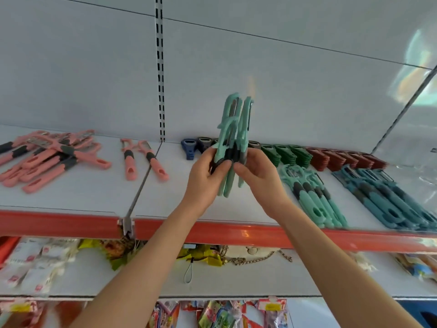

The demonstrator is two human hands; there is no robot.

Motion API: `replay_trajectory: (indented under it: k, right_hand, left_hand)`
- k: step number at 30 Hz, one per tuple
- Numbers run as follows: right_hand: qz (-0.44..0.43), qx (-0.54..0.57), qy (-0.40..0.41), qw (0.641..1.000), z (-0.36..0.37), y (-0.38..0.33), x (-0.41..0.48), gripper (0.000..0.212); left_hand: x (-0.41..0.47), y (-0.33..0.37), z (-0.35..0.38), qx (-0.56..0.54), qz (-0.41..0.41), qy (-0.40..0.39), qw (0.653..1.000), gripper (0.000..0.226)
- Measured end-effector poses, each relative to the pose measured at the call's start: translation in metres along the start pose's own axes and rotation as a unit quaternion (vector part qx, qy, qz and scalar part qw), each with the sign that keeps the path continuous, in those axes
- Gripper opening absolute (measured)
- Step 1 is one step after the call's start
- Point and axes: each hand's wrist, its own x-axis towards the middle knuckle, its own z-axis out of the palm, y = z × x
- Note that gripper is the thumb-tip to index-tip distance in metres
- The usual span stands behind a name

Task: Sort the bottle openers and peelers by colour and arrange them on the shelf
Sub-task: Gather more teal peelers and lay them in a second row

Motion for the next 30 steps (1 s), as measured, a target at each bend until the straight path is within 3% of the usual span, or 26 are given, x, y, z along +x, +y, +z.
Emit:
replay_trajectory:
  k: [5,10,15,23,30]
  right_hand:
    - [0.027,-0.012,-0.027,0.999,-0.006,0.021,-0.004,0.022]
    - [0.027,0.012,-0.029,0.999,-0.012,0.02,-0.002,0.024]
    - [0.055,-0.037,-0.017,0.998,-0.038,0.003,-0.005,0.021]
    - [0.221,-0.129,-0.004,0.967,-0.116,-0.032,-0.017,0.021]
    - [0.312,-0.09,0.008,0.946,-0.161,-0.027,-0.016,0.018]
  left_hand:
    - [-0.004,-0.011,-0.006,0.106,-0.048,-0.042,0.992,0.019]
    - [-0.002,-0.01,-0.008,0.179,-0.035,-0.063,0.981,0.024]
    - [0.009,-0.003,0.007,0.131,-0.048,-0.117,0.983,0.035]
    - [0.02,0.019,0.078,-0.034,-0.159,-0.238,0.958,0.016]
    - [0.013,0.021,0.131,-0.061,-0.201,-0.221,0.953,0.011]
